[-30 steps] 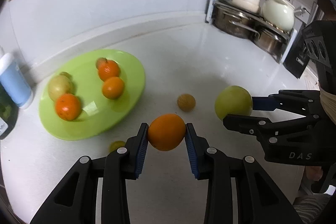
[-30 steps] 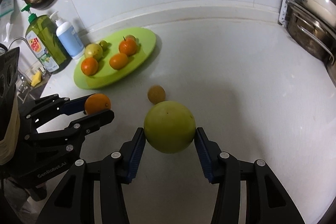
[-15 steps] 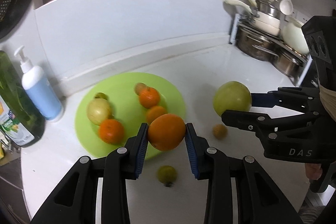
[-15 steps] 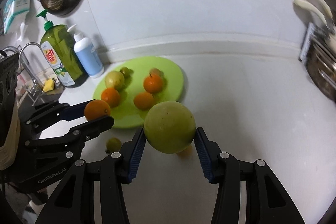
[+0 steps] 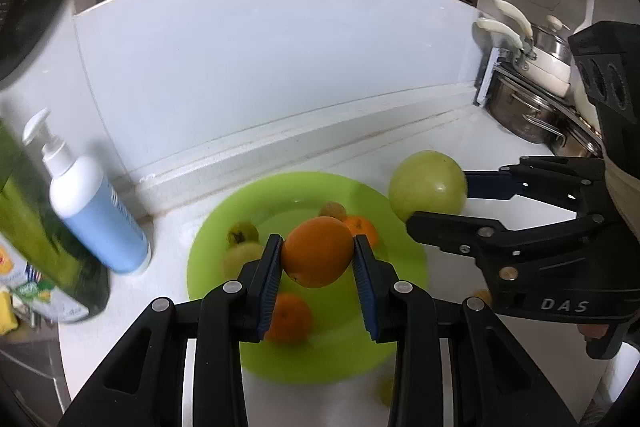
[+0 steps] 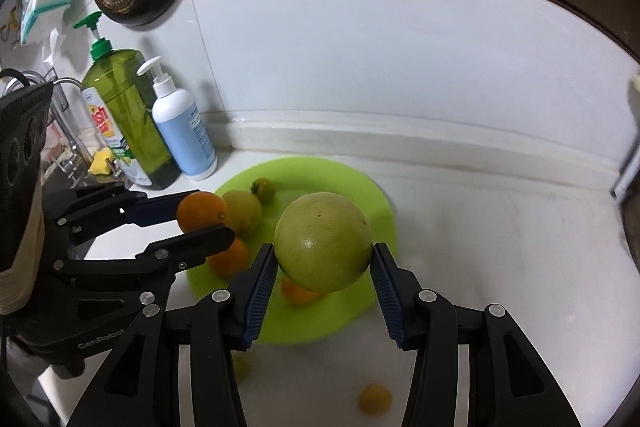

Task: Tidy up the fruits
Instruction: 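Carry the orange and pomelo in both tools onto the green plate, then open the left tool releasing the orange while the right tool releases the pomelo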

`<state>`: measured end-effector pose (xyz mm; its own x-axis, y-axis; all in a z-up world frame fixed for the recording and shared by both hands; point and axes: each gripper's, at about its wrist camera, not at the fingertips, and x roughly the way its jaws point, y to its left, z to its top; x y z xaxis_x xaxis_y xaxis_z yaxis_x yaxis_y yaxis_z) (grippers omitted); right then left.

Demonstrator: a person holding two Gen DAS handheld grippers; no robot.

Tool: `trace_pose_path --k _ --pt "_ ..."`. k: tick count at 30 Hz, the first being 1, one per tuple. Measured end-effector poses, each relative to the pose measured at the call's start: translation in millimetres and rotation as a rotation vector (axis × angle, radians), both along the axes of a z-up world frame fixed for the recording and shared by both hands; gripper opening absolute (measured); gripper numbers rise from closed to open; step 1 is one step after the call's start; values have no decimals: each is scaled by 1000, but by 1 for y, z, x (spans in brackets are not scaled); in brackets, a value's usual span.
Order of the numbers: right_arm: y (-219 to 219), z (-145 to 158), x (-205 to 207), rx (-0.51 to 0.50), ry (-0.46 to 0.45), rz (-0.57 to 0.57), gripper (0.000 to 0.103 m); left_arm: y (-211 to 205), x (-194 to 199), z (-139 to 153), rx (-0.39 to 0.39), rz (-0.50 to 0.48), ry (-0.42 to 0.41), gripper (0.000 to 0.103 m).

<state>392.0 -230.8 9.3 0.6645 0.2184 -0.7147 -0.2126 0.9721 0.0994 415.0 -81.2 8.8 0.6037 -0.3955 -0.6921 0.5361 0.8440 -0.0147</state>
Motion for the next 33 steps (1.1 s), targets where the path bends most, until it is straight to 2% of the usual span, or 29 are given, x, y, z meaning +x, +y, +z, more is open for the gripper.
trace_pose_path --k 10,17,28,33 --pt "8 -23 61 -24 57 33 49 -3 56 -12 58 -18 7 35" --pt "8 -41 91 -8 96 42 49 -5 83 -27 91 -10 58 35" --pt "8 -58 111 5 137 47 49 -8 108 -45 101 -4 157 35" --pt "9 -63 116 15 150 42 50 -12 110 -44 102 7 155 39"
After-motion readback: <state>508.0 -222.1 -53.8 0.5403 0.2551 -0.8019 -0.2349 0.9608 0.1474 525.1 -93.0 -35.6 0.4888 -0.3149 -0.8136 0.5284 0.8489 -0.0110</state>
